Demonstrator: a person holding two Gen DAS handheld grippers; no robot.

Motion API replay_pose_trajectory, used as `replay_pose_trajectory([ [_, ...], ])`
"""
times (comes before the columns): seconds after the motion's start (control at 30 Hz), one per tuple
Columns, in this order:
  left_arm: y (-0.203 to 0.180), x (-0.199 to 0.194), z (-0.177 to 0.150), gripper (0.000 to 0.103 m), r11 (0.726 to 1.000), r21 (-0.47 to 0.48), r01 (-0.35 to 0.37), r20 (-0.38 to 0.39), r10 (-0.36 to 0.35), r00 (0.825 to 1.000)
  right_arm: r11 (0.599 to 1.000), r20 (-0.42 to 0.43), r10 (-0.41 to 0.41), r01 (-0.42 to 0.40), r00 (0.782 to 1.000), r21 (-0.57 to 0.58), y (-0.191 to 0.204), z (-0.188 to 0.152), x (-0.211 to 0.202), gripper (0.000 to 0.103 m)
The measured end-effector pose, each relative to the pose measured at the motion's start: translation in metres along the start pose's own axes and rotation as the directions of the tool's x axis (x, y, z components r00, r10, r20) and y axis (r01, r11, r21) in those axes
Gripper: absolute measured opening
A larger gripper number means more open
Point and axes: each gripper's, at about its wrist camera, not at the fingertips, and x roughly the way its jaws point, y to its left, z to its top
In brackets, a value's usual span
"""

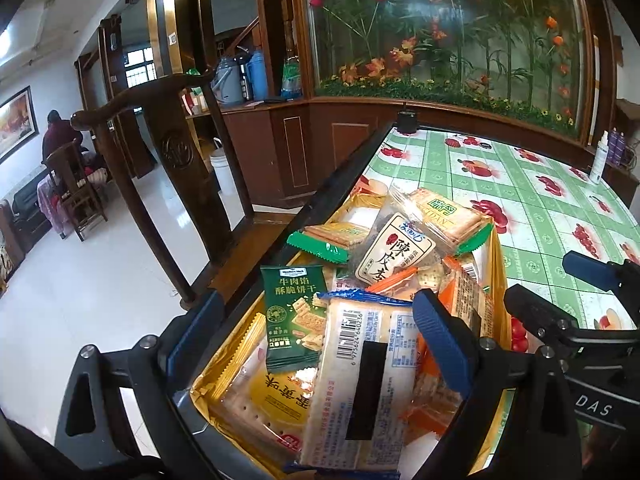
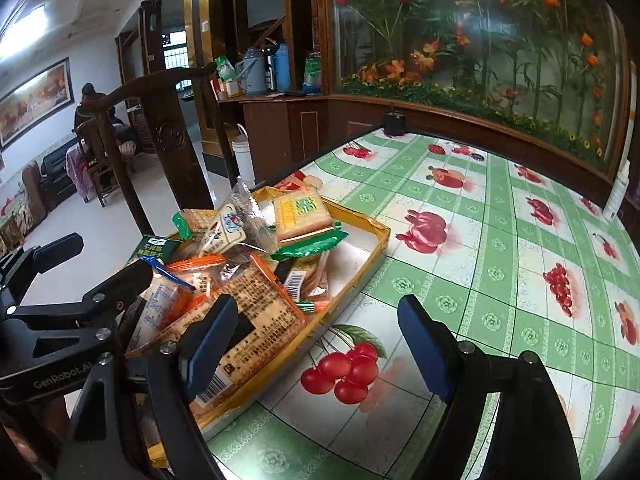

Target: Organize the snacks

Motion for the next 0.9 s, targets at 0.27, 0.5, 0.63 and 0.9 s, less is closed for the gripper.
replay_pose_trajectory([
  [0.27, 0.007, -0.001, 0.000, 0.096, 1.000, -0.016, -0.006, 0.010, 0.006, 1.000, 1.000, -0.003, 0.016, -0.016, 1.000, -0.005, 0.004, 0.002, 0.002, 0.082],
  [0.5, 0.015, 0.003, 0.001, 0.096, 0.999, -0.035, 0.009, -0.004, -0.009, 1.000, 1.000, -0.009, 0.015, -0.015, 1.000, -0.012, 0.006, 0.003, 0.006, 0.082],
  [0.63, 0.016, 0.005, 0.000, 0.096, 0.999, -0.035, 0.003, -0.009, -0.003, 1.000, 1.000, -0.016, 0.015, -0.016, 1.000, -0.026, 0.009, 0.003, 0.008, 0.082],
  [0.9, 0.020, 0.005, 0.000, 0.096, 0.999, -0.045, 0.005, -0.013, -0.005, 1.000, 0.999, -0.024, 0.017, -0.018, 1.000, -0.035, 0.011, 0.003, 0.010, 0.082],
])
